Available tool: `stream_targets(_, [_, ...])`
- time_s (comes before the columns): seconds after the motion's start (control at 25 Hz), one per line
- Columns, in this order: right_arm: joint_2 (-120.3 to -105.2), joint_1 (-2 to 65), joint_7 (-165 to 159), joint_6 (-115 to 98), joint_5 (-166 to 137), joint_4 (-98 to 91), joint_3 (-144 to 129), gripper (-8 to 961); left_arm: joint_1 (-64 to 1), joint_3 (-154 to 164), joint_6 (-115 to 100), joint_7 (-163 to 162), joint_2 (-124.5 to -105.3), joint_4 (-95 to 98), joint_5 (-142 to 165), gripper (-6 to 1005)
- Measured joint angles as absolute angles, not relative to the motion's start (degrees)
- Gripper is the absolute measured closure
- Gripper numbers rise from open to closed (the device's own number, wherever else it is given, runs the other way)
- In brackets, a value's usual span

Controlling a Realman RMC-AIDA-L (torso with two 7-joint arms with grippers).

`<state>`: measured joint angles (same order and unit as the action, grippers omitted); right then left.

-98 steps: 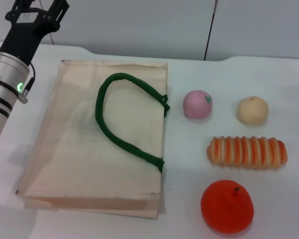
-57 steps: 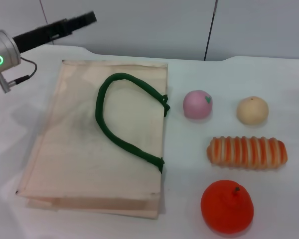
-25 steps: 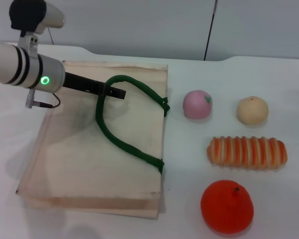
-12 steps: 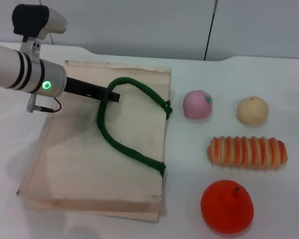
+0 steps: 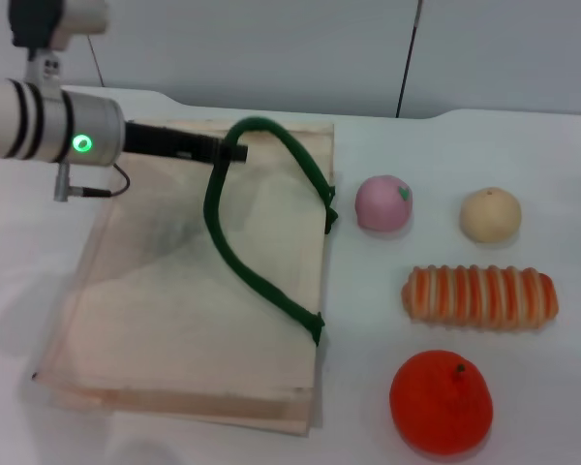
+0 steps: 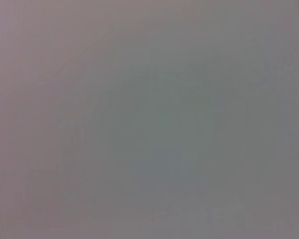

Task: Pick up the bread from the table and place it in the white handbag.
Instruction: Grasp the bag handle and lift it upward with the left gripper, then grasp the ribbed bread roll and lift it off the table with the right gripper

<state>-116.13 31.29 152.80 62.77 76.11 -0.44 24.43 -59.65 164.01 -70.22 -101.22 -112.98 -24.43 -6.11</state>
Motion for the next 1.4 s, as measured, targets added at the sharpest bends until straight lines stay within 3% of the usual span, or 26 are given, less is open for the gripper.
stream_targets(0.56, [-115.88, 30.7, 141.1, 68.9, 73.3, -3.7, 23.6, 82, -53.4, 164.0, -100.3, -91.9, -107.27, -24.8, -31.8, 893])
stream_targets(0.84, [-114.91, 32.7, 131.7, 77.8, 58.6, -12.5, 20.5, 82, -53.7, 164.1, -104.0, -94.3, -106.63, -26.4, -30.9, 893])
stream_targets(1.12, [-112.25, 36.5, 124.0, 83.4, 43.9, -19.3, 7.9, 83, -53.8, 164.1, -104.2, -95.7, -106.59, -27.5, -30.4, 893])
stream_targets(1.4, [-112.67, 37.9, 120.8, 83.4, 38.3, -22.1, -1.5, 83, -54.1, 164.1, -103.9, -95.8, -106.59, -27.6, -29.4, 893])
